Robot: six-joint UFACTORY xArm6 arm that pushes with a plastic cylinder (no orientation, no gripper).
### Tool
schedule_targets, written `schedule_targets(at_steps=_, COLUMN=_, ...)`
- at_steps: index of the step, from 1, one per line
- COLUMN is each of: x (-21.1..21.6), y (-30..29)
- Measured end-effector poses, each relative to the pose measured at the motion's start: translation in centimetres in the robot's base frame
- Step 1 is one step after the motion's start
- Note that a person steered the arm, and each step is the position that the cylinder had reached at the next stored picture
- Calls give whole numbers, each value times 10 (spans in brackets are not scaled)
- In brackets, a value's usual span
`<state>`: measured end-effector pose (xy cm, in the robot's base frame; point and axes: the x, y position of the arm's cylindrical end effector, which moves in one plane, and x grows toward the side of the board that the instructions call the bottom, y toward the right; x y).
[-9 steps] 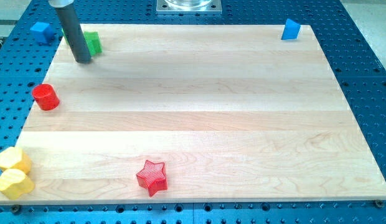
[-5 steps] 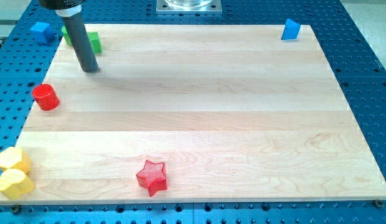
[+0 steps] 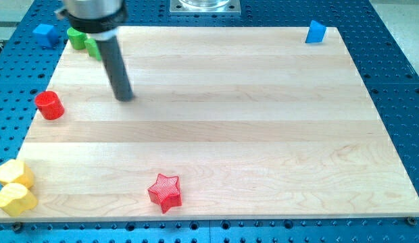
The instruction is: Move the red blocks close to each other
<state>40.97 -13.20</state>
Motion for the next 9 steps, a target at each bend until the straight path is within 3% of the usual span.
schedule_targets(at_steps=2, x=81, y=110)
schedule_targets(at_steps=4, x=195, y=130)
schedule_targets(at_steps=5, x=208, y=131)
schedule_targets(at_steps=6, x=206, y=59)
schedule_targets(at_steps=8, x=159, y=25)
schedule_targets(at_steps=9, x=184, y=38)
